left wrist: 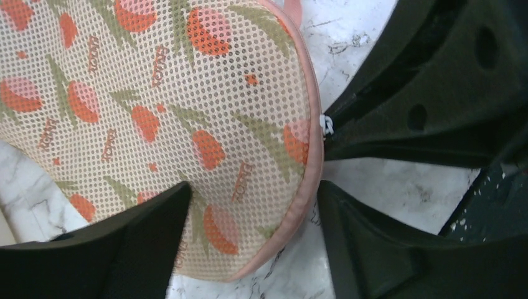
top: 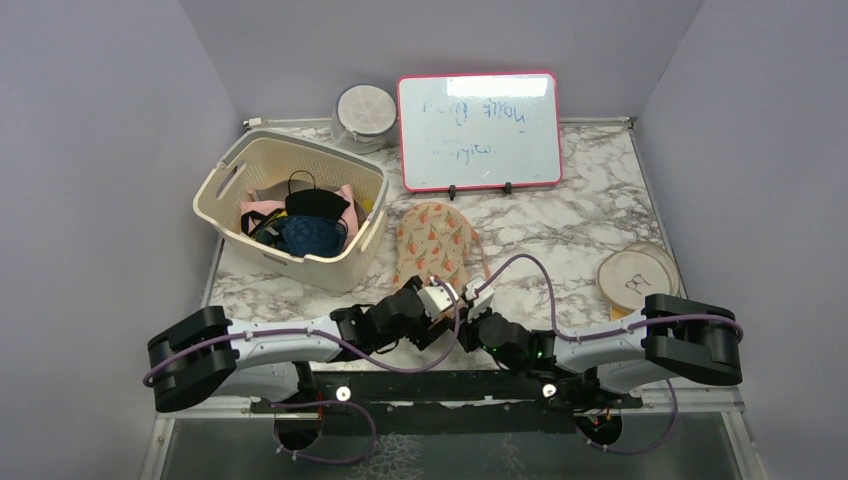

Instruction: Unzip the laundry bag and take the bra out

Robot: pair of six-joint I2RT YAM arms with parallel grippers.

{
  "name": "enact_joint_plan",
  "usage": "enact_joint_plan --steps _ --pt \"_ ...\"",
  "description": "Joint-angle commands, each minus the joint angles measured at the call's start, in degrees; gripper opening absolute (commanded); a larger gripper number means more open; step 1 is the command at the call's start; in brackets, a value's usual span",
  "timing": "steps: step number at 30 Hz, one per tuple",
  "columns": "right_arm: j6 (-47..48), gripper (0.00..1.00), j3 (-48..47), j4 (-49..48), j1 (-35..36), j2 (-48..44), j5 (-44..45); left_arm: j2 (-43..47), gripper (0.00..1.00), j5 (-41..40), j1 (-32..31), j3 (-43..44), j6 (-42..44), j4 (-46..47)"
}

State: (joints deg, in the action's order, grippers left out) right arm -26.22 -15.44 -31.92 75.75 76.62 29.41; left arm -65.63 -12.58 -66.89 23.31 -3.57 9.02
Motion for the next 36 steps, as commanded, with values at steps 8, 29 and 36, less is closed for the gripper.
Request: enact_joint_plan --steps 8,29,36 --pt "-4.1 0.01 -3.2 10.1 -2.2 -0.9 0.1 0.2 0.23 -8.4 -0.3 1.4 -3.3 0.1" --pt "-4.7 0.01 -8.1 25.0 -21.5 -4.7 -9.6 5.3 0.00 -8.3 -0.4 2.5 -6.9 -6.4" --pt "-1.4 0.01 -11.0 23.0 -26.3 0.9 -15.3 7.6 0.00 -8.8 -0.4 1.5 -8.6 -7.0"
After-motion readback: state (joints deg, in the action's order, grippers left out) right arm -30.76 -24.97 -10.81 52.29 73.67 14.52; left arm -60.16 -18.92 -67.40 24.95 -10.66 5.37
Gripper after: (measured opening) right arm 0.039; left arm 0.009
